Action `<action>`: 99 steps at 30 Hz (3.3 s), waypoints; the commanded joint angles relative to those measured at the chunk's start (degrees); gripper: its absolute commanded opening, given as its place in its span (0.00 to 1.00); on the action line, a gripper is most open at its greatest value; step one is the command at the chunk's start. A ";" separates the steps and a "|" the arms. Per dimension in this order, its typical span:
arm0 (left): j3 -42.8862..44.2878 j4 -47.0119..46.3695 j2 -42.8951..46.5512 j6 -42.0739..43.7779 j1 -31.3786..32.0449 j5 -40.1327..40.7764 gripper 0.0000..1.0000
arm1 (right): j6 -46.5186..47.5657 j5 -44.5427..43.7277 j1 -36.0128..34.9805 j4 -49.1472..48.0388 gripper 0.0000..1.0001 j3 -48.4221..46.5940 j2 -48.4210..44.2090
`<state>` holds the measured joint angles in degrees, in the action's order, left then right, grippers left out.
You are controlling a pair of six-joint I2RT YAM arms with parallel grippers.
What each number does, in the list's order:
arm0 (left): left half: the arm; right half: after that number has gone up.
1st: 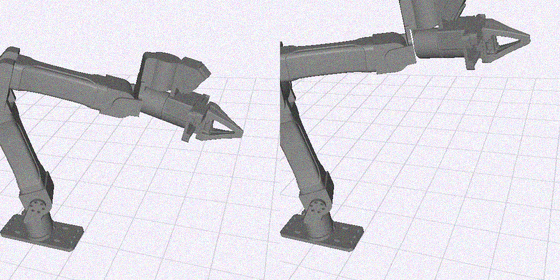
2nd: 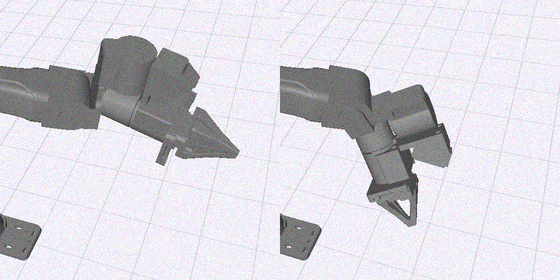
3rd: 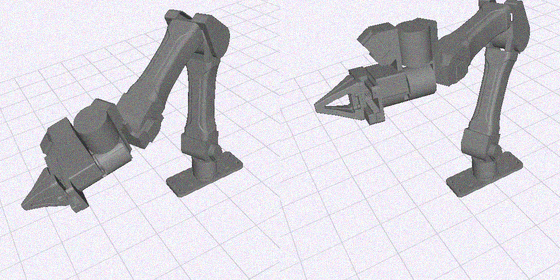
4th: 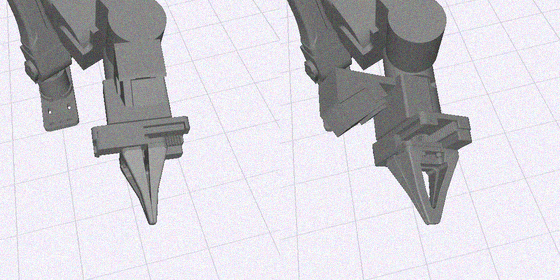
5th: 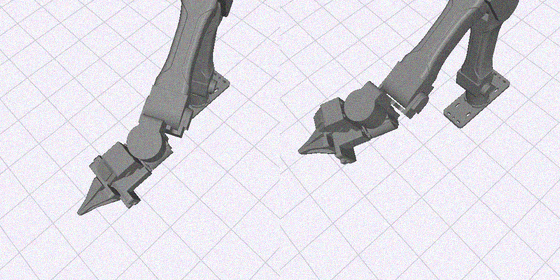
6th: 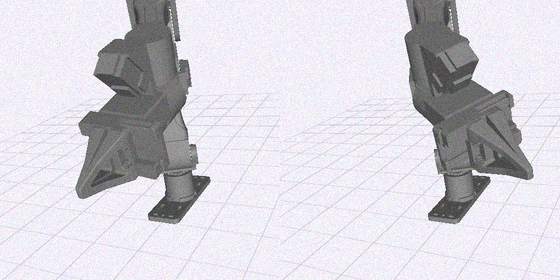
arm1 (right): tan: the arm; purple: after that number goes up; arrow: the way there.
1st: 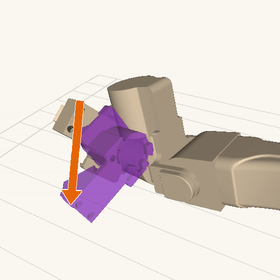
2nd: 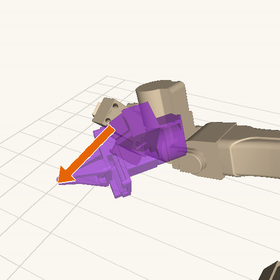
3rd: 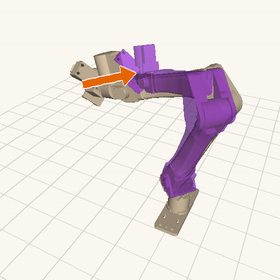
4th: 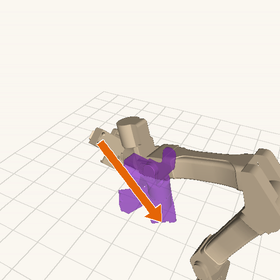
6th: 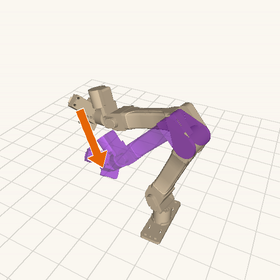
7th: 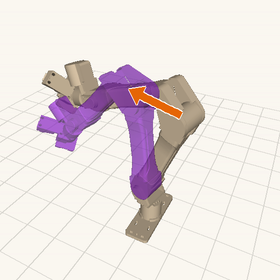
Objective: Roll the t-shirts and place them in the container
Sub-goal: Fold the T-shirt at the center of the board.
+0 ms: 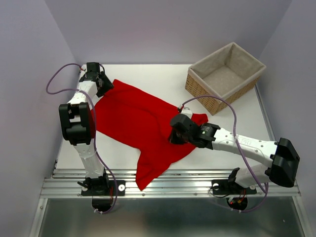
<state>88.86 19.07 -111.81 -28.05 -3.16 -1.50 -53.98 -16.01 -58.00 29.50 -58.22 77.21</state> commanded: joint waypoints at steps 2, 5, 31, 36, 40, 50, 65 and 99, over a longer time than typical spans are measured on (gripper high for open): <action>2.28 -0.44 0.01 0.72 0.17 -0.26 0.62 | -1.13 -2.01 -2.47 2.94 0.01 -2.60 -1.27; 2.37 -0.44 -0.08 0.72 0.17 -0.26 0.63 | -1.48 -2.36 -3.88 3.46 0.01 -3.39 -1.27; 3.07 0.09 -0.34 0.63 0.35 -0.79 0.63 | -0.61 -3.50 -5.20 5.31 0.01 -8.14 -2.68; 3.34 0.26 -0.43 0.63 0.35 -0.70 0.62 | -0.17 -3.33 -5.72 4.78 0.01 -9.20 -2.94; 3.42 0.35 -0.43 0.72 0.43 -0.70 0.62 | -0.43 -3.33 -5.72 4.87 0.01 -8.93 -3.03; 3.08 0.35 -0.60 0.90 0.96 -0.96 0.62 | -4.46 0.45 -7.03 4.52 0.19 -1.56 -4.44; 2.28 0.00 0.80 1.86 2.81 -1.31 0.63 | -3.61 -9.39 4.45 11.20 0.52 3.99 -4.97; 18.35 8.69 -18.52 7.05 6.06 -3.42 0.62 | 11.96 -7.44 34.35 -7.17 0.24 -2.16 26.94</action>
<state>102.41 23.49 -128.53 -22.76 2.98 -5.61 -42.24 -17.12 -23.99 22.35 -61.43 101.62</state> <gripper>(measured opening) 0.626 0.242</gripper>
